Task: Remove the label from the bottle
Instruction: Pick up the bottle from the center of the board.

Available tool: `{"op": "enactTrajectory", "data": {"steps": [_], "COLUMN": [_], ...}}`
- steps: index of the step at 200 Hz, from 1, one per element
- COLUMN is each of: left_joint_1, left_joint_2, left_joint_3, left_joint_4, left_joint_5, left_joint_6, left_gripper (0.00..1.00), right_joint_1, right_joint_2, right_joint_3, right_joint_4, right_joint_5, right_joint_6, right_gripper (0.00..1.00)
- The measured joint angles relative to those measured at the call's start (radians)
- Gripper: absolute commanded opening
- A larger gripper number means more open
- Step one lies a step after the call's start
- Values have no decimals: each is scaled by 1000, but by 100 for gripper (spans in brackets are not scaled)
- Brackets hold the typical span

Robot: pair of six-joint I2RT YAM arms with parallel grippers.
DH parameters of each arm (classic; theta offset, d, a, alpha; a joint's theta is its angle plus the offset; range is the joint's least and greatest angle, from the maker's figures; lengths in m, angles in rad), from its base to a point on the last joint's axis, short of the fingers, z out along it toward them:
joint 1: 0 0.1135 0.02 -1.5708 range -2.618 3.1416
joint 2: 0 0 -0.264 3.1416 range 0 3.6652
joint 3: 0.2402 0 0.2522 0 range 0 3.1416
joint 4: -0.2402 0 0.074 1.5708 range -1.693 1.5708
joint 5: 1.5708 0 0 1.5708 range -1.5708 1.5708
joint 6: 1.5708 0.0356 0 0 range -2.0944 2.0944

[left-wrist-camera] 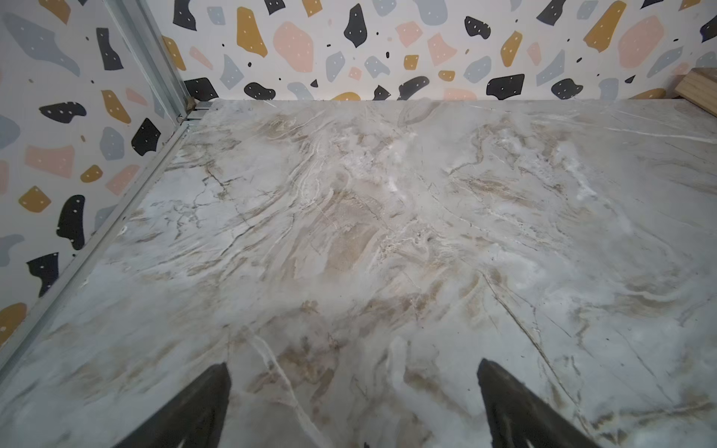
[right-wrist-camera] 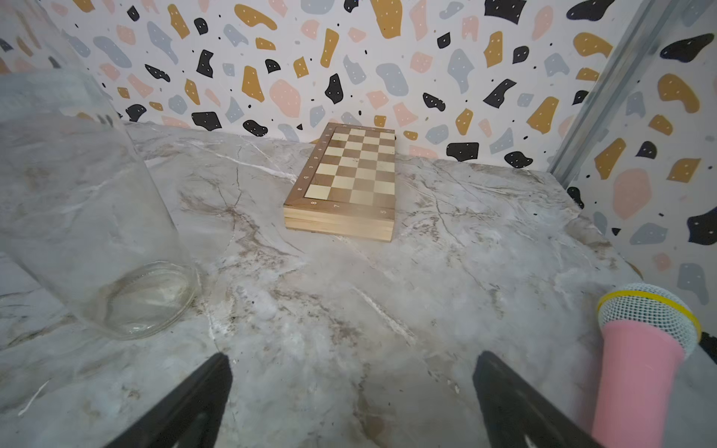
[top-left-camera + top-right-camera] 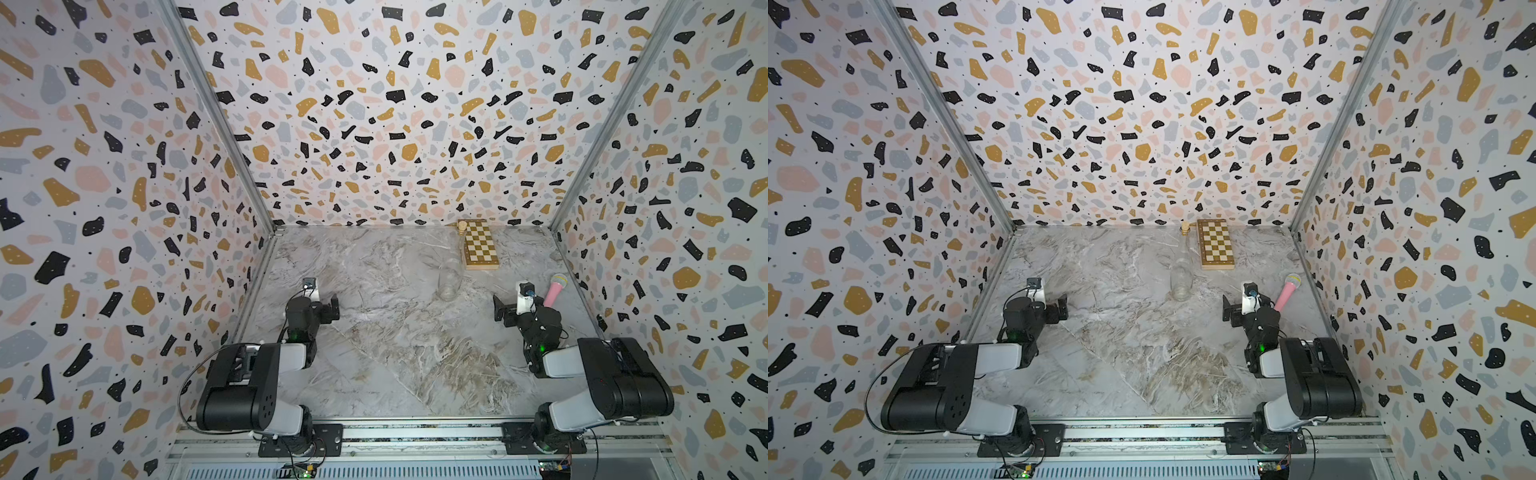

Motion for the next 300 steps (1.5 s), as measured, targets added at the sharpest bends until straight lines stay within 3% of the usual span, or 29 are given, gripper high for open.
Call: {"op": "enactTrajectory", "data": {"steps": [189, 228, 262, 300], "left_joint_1": [0, -7, -93, -184], "left_joint_2": [0, -132, -323, -438], "left_joint_3": [0, 37, 166, 340], "left_joint_4": [0, -176, -355, -577], "left_joint_5": [-1, -92, -213, -170], "left_joint_6": [0, -26, -84, -193], "left_gripper": [100, 100, 100, 100], "right_joint_1": [18, 44, 50, 51], "right_joint_2": [-3, -149, -312, -489], "right_joint_3": [1, 166, 394, 511], "right_joint_4": [-5, -339, -657, -917], "right_joint_5": [89, 189, 222, 161], "right_joint_6": [5, 46, 142, 220], "right_gripper": [100, 100, 100, 100]}}
